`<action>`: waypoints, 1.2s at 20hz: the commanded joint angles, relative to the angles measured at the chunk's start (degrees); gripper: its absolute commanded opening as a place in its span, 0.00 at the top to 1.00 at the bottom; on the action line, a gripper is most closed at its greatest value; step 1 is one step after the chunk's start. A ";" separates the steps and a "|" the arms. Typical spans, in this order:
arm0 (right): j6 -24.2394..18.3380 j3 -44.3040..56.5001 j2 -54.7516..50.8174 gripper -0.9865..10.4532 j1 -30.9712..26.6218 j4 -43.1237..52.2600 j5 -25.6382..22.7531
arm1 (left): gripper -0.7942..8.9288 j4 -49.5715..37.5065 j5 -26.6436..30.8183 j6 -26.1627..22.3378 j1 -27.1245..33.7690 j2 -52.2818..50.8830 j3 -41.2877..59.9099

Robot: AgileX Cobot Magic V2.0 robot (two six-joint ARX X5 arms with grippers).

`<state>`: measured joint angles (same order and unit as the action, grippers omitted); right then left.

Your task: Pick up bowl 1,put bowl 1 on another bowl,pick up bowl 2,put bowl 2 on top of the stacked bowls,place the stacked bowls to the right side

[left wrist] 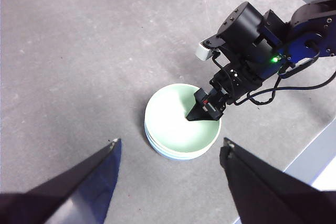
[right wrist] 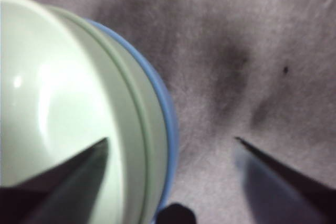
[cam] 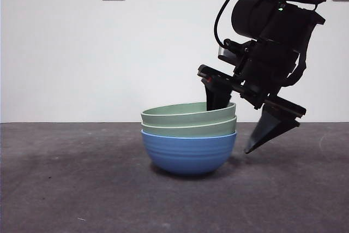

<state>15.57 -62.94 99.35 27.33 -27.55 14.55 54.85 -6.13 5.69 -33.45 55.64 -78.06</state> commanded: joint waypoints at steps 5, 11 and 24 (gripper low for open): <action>-0.02 -0.02 0.42 0.93 0.11 0.52 0.57 | 0.59 -0.33 0.09 0.35 -0.22 -0.07 -0.11; -0.02 -0.02 -0.20 0.92 0.11 0.57 0.57 | 0.59 -0.33 0.07 0.33 -0.22 -0.07 -0.11; -2.69 -0.04 -9.14 0.92 -14.95 -0.66 -0.15 | 0.59 -0.09 -0.02 0.33 -0.22 -0.07 -0.11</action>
<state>13.61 -63.20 89.89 12.14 -28.80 13.93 54.85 -6.15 5.69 -33.45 55.64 -78.06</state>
